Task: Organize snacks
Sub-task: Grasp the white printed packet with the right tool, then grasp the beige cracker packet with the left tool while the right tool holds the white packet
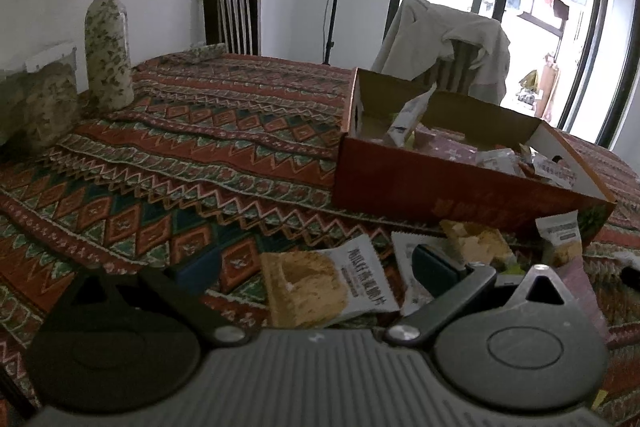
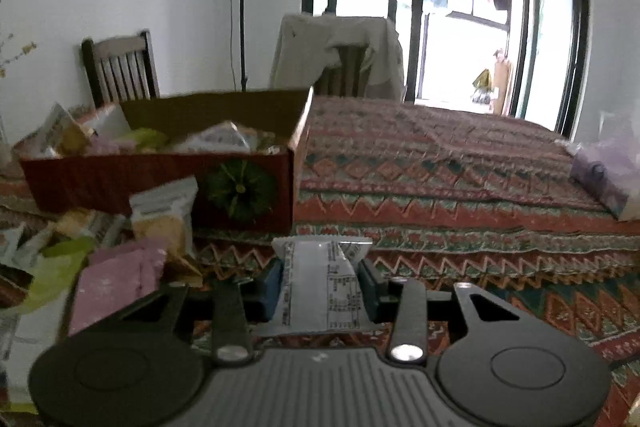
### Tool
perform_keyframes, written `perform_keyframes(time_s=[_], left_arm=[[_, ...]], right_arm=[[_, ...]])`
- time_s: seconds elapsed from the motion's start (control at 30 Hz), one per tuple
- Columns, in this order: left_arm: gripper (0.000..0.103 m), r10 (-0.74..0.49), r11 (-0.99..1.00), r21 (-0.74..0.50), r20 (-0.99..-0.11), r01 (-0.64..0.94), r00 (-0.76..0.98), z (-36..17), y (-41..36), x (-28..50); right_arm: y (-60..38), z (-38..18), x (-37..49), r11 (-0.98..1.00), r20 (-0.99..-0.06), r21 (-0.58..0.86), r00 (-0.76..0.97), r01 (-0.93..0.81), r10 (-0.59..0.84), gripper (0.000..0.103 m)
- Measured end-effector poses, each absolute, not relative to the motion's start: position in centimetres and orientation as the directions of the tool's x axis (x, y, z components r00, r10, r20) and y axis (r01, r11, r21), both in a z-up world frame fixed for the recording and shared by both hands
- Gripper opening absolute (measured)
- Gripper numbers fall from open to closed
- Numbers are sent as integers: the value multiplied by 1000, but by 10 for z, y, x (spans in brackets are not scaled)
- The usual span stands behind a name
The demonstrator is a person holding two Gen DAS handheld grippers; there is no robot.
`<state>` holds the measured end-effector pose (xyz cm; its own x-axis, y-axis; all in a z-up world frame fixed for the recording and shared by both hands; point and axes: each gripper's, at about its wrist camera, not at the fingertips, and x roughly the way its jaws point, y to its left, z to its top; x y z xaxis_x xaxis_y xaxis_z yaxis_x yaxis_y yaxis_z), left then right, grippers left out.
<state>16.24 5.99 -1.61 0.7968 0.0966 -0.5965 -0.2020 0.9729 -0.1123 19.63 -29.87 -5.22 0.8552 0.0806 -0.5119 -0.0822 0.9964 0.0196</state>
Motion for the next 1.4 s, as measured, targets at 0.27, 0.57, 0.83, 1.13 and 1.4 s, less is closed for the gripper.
perform_keyframes(time_s=[0.27,0.57,0.83,1.13,1.4], left_arm=[[103,120,980,-42,-648,-193,752,-18,73,149],[103,70,976,-100,-697,-194,713,-31,73,177],[103,179,952,-41,-734,-305,656,-41,57,209],[103,259,936,9,-696,-352,670,-48,41,206],[102,253,938,9,-702,-346,666,-47,38,199]], right_arm=[[-296,-38,173,995,-453,50,886,-88,101,40],[-286,-38,172,996,-465,32,881,-80,86,40],[-287,-40,174,998,-477,28,877,-60,66,40],[-288,-46,177,996,-484,55,870,-74,92,40],[-291,-44,170,993,-475,77,872,-87,114,40]])
